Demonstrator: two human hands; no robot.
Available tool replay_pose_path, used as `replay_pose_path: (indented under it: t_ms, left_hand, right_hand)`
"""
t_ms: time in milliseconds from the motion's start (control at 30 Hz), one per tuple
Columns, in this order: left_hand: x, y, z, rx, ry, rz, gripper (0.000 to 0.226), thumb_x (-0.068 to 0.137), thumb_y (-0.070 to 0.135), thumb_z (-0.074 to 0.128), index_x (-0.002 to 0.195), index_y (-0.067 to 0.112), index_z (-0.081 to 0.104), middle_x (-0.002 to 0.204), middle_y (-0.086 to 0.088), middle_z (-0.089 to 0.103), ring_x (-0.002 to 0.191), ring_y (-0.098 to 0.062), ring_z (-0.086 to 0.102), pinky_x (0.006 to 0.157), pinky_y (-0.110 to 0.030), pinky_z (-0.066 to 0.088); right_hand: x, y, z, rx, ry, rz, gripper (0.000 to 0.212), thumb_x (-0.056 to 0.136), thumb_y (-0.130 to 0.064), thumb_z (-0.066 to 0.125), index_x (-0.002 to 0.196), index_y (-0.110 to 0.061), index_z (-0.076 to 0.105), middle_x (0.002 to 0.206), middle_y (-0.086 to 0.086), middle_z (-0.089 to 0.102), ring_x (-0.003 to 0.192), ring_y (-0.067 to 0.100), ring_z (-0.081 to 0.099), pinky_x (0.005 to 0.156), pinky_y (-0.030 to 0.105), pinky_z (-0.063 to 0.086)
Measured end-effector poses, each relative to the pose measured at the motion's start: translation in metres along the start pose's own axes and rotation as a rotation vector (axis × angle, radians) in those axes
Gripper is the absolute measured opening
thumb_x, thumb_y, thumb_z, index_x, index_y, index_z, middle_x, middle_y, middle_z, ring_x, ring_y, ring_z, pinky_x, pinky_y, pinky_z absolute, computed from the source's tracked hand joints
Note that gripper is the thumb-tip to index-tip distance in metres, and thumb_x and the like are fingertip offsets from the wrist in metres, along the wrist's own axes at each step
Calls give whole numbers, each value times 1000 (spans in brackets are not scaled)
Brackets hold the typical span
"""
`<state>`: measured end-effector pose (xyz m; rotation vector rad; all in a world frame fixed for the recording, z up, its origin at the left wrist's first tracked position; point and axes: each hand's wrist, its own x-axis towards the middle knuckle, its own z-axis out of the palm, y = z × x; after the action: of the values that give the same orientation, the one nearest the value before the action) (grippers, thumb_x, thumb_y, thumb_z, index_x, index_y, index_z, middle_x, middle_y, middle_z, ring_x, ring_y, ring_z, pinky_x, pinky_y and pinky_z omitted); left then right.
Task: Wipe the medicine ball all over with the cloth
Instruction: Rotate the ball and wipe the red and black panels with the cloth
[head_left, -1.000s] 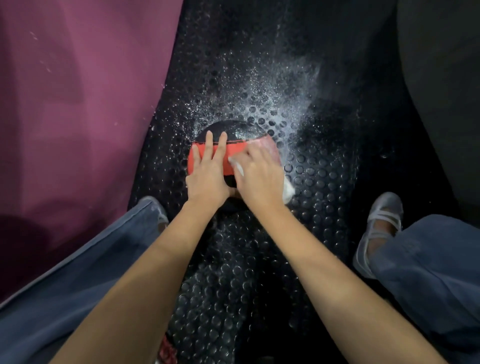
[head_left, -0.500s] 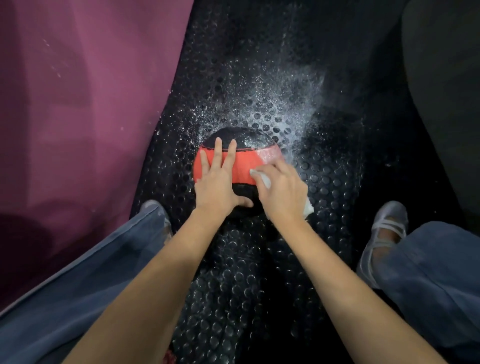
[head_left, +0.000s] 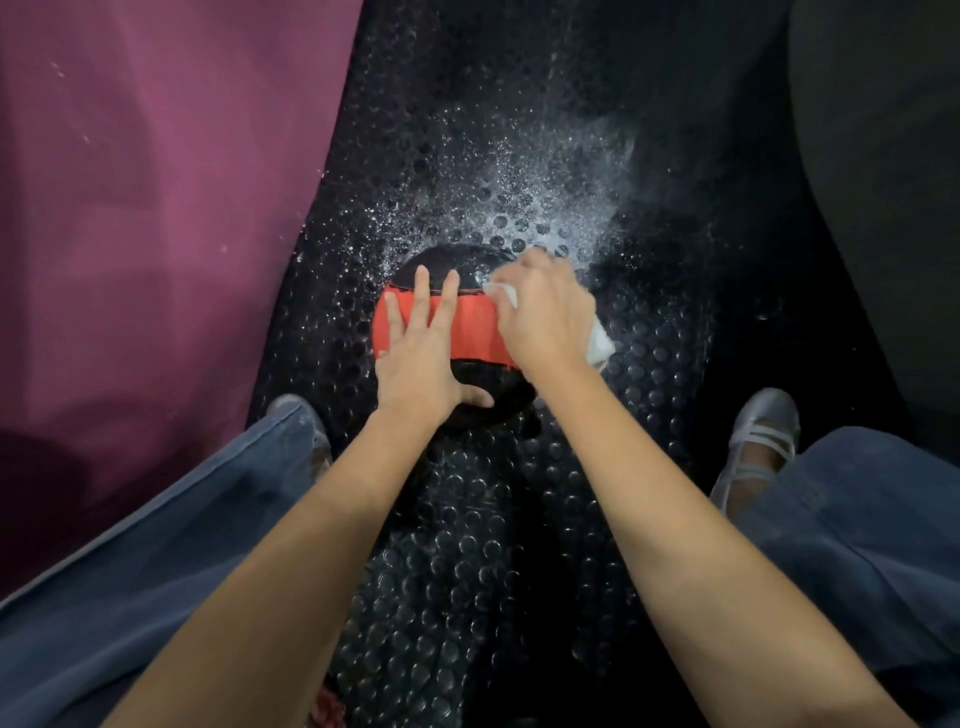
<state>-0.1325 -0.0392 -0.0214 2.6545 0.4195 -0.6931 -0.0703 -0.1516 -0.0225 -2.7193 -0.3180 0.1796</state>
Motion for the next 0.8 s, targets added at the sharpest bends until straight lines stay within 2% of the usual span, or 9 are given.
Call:
replay_pose_path:
  t_ms: [100, 200, 267, 400, 567, 700, 800]
  left_hand:
    - [-1, -2, -1, -3, 2, -3, 137, 60, 44, 88, 153, 34, -12, 160, 8, -23, 148, -30, -16, 102, -63, 36]
    - [0, -3, 0, 19, 3, -1, 137, 60, 45, 88, 153, 34, -12, 159, 9, -24, 148, -29, -16, 103, -62, 37]
    - [1, -1, 1, 30, 3, 2, 137, 59, 45, 88, 153, 34, -12, 160, 8, -24, 148, -30, -16, 103, -62, 35]
    - [2, -2, -1, -10, 5, -5, 138, 58, 45, 88, 153, 33, -11, 160, 7, -22, 148, -31, -15, 102, -64, 36]
    - [0, -2, 2, 23, 19, 5, 136, 60, 47, 87, 153, 33, -12, 160, 8, -24, 148, -31, -15, 102, -62, 37]
    - [2, 2, 4, 22, 32, -9, 137, 59, 50, 87, 153, 33, -11, 160, 6, -22, 148, -32, -13, 101, -60, 40]
    - [0, -1, 5, 12, 48, -10, 137, 59, 49, 87, 153, 32, -11, 161, 6, -21, 148, -32, -12, 100, -57, 42]
  right_hand:
    - [-5, -5, 2, -33, -16, -86, 29, 97, -36, 46, 112, -23, 68, 115, -3, 58, 108, 18, 49, 72, 29, 35]
    - [-3, 18, -2, 25, 10, 84, 25, 97, -33, 49, 110, -24, 68, 113, -4, 59, 107, 18, 51, 70, 27, 32]
    - [-4, 21, -1, 58, 33, 127, 23, 96, -32, 51, 108, -23, 69, 111, -3, 59, 105, 18, 52, 69, 27, 31]
    - [-4, -6, 4, 26, 31, -58, 26, 97, -34, 49, 106, -21, 70, 110, -1, 60, 103, 19, 52, 67, 27, 32]
    - [-1, 19, 7, 91, 52, 101, 21, 96, -31, 52, 104, -22, 70, 113, -2, 61, 104, 21, 56, 71, 30, 40]
    - [-8, 12, 12, 114, 77, 81, 21, 95, -30, 54, 107, -22, 69, 112, -2, 61, 102, 19, 56, 76, 31, 41]
    - [-49, 13, 22, 149, 173, 37, 13, 89, -27, 63, 94, -20, 74, 98, -2, 65, 89, 20, 61, 64, 28, 46]
